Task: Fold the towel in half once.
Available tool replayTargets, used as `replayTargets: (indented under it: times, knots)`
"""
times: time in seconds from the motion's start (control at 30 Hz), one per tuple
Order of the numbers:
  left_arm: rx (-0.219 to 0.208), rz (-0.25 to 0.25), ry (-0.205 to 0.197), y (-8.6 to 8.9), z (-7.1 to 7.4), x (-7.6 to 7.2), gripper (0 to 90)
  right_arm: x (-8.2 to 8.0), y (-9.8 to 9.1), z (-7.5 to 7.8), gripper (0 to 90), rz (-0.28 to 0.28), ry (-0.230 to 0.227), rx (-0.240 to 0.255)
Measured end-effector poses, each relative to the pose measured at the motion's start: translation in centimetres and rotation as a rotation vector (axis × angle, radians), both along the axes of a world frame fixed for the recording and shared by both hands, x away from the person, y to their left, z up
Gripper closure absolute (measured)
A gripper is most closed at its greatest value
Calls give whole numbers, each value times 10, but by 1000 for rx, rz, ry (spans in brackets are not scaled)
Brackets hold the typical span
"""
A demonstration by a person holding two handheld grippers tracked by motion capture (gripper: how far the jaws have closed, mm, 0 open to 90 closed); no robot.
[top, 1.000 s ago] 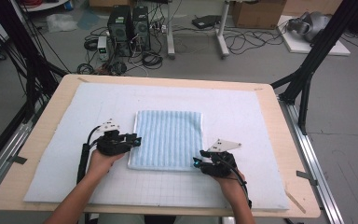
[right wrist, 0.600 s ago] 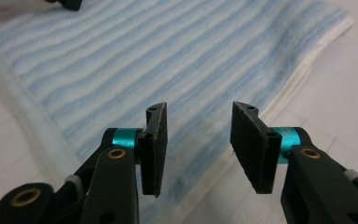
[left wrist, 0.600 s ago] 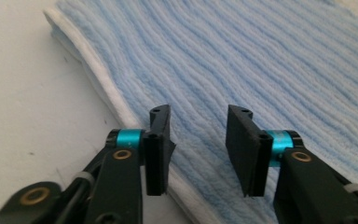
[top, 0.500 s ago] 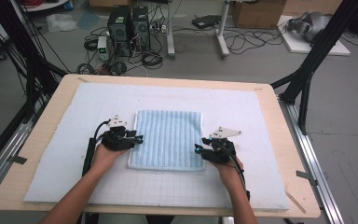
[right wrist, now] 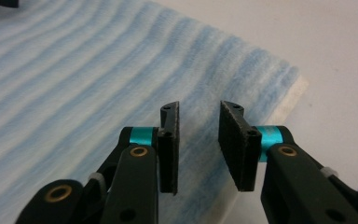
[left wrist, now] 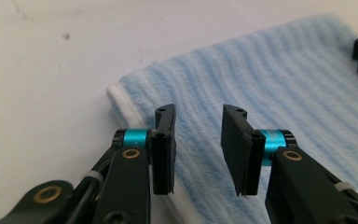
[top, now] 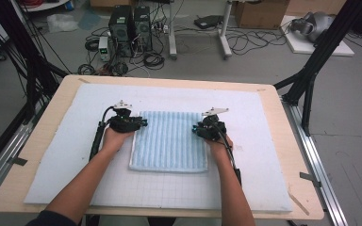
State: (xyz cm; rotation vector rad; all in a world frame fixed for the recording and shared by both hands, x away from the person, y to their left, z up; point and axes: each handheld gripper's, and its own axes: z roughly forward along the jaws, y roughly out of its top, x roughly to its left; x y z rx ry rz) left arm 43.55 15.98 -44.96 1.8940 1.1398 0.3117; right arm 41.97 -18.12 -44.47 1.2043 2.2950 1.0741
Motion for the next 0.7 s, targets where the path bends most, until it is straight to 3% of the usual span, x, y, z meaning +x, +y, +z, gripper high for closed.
replayTargets:
  times: [0.17,0.27,0.33,0.53,0.6,0.7]
  knots:
    - [17,-2,-9,1,-1,0,708,5,-8,-3,675,-40,9,20]
    - [32,10,2,5,3,-1,691,2,-10,0,633,-62,7,-4]
    - [-12,4,3,10,6,-4,653,-1,-13,3,608,-63,4,7]
    - [-130,-67,-107,29,16,-29,543,-22,-22,16,512,-30,-46,42]
    - [-142,-111,-145,32,18,-40,491,-29,-25,20,469,-22,-37,59]
    - [-171,-136,-193,35,22,-55,411,-44,-29,27,403,-18,-88,90]
